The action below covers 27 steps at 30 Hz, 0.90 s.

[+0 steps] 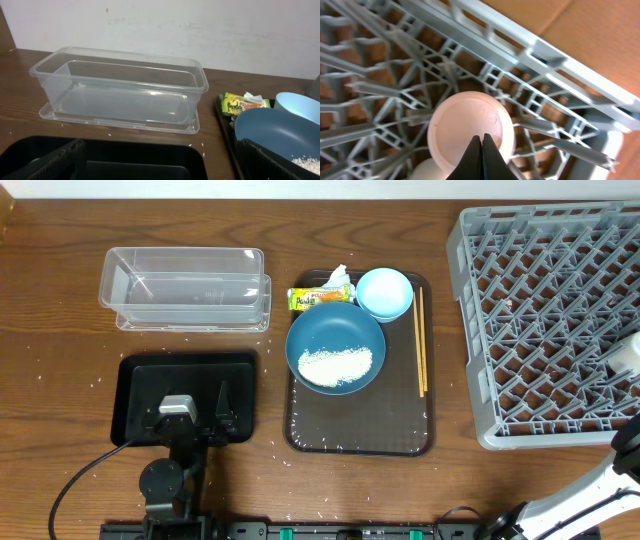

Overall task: Sort waste into correct bins and load items into the dishwasher rack
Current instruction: 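Raise the right gripper away from the rack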

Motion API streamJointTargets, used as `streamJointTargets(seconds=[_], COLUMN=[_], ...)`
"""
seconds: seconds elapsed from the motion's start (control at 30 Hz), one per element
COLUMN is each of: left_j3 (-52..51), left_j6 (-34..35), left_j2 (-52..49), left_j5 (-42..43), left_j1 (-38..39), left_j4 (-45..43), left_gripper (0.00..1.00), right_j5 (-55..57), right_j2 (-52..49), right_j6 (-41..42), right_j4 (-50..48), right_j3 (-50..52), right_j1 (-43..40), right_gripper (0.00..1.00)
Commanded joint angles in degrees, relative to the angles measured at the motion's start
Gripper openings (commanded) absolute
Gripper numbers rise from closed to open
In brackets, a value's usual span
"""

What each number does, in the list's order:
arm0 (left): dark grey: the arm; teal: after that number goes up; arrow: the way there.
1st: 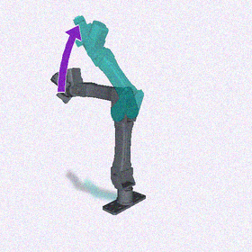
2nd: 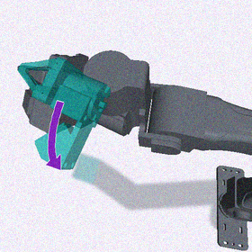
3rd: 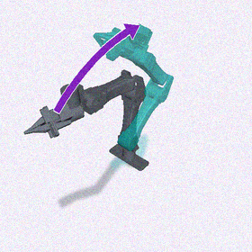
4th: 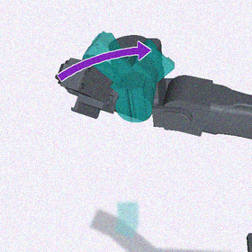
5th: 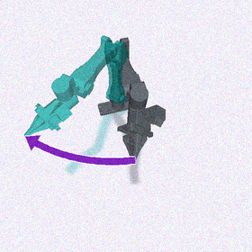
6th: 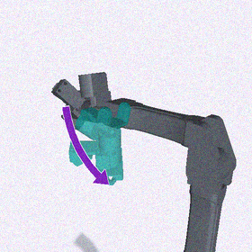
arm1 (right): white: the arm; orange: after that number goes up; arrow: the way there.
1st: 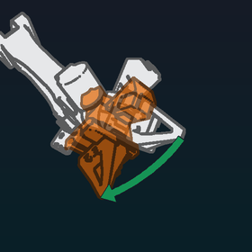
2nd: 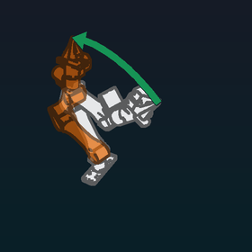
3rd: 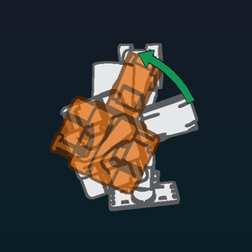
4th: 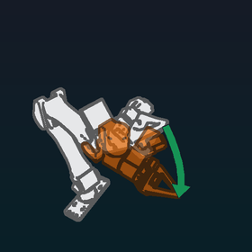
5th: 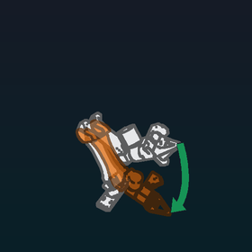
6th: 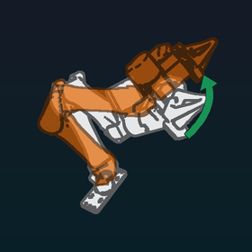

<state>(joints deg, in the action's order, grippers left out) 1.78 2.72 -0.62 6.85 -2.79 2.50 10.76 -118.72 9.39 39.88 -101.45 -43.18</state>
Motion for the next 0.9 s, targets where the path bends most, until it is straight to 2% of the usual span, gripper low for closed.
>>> streamJointTargets(seconds=[0.0,0.13,0.33,0.43,0.5,0.57,0.6,0.63,0.67,0.8,0.87], left_j3=[-1.6,-1.6,-1.6,-1.6,-1.6,-1.6,-1.6,-1.6,-1.6,-1.6,-1.6], left_j6=[-0.6,-0.6,-0.6,-0.6,-0.6,-0.6,-0.6,-0.6,-0.6,-0.6,-0.6], left_j2=[0.3,0.3,0.3,0.3,0.3,0.3,0.3,0.3,0.3,0.3,0.3], left_j5=[0.0,0.0,0.0,0.0,0.0,0.0,0.0,0.0,0.0,0.0,0.0], left_j1=[0.2,0.2,0.2,0.2,0.2,0.2,0.2,0.2,0.2,0.2,0.2], left_j4=[1.0,1.0,1.0,1.0,1.0,1.0,1.0,1.0,1.0,1.0,1.0], left_gripper=[0.98,0.98,0.98,0.98,0.98,0.98,0.98,0.98,0.98,0.98,0.98], right_j5=[4.1,4.2,3.6,0.0,-6.3,-15.4,-19.5,-24.1,-28.4,-43.4,-45.7], right_j2=[0.0,2.5,9.0,12.2,14.2,15.9,16.5,17.1,17.4,17.3,17.3], right_j6=[0.1,1.0,8.9,10.6,10.6,10.5,10.5,10.5,10.5,10.3,10.3], right_j4=[1.5,1.9,1.6,1.5,1.7,2.2,2.5,2.9,3.3,2.9,3.1], right_j3=[0.3,0.3,0.3,0.3,0.3,0.3,0.3,0.3,0.3,0.3,0.3], right_j1=[-0.5,-0.5,-0.4,-0.2,-0.2,-0.2,-0.2,-0.2,-0.2,0.7,2.3], right_gripper=[0.01,0.01,0.02,0.03,0.05,0.12,0.25,0.43,0.53,0.54,0.53])
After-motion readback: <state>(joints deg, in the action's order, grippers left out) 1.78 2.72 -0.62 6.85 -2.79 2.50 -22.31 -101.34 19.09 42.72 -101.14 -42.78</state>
